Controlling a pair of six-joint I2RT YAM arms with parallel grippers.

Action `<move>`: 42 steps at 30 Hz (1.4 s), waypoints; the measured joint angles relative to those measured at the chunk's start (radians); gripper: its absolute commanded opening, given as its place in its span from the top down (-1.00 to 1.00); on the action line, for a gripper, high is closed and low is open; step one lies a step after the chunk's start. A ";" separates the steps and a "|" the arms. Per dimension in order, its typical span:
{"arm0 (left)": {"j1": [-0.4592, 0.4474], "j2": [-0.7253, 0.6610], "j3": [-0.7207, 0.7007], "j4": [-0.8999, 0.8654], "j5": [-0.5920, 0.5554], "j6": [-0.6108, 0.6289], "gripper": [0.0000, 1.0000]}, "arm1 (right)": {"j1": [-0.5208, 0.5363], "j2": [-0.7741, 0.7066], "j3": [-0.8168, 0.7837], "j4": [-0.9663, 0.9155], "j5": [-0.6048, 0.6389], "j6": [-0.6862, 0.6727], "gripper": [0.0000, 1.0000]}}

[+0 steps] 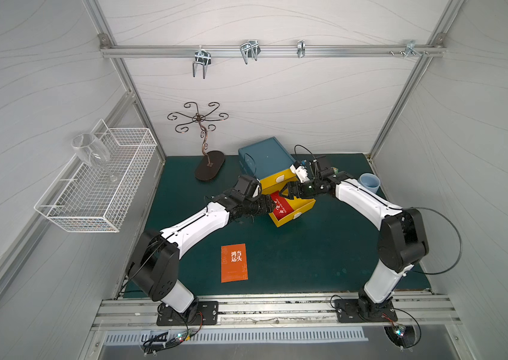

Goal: Take the postcards out of the drawer
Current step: Pick up the postcard from the drawer.

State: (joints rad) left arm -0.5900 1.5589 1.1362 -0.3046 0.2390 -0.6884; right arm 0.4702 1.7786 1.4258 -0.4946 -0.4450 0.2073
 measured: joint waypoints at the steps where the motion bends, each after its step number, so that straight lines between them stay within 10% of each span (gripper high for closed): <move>1: 0.000 0.001 0.000 0.003 0.000 -0.004 -0.21 | 0.008 0.010 0.010 -0.011 0.007 -0.007 -0.79; 24: -0.024 0.075 -0.006 0.041 -0.041 -0.058 0.37 | 0.055 0.066 0.070 -0.113 0.143 -0.085 -0.77; 42: -0.027 0.075 -0.006 0.044 -0.044 -0.066 0.46 | 0.059 -0.029 0.004 -0.080 0.158 -0.074 -0.75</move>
State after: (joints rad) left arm -0.6167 1.6341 1.1297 -0.2607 0.1951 -0.7547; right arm 0.5289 1.7500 1.4300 -0.5743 -0.2874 0.1333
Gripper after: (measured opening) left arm 0.273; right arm 0.877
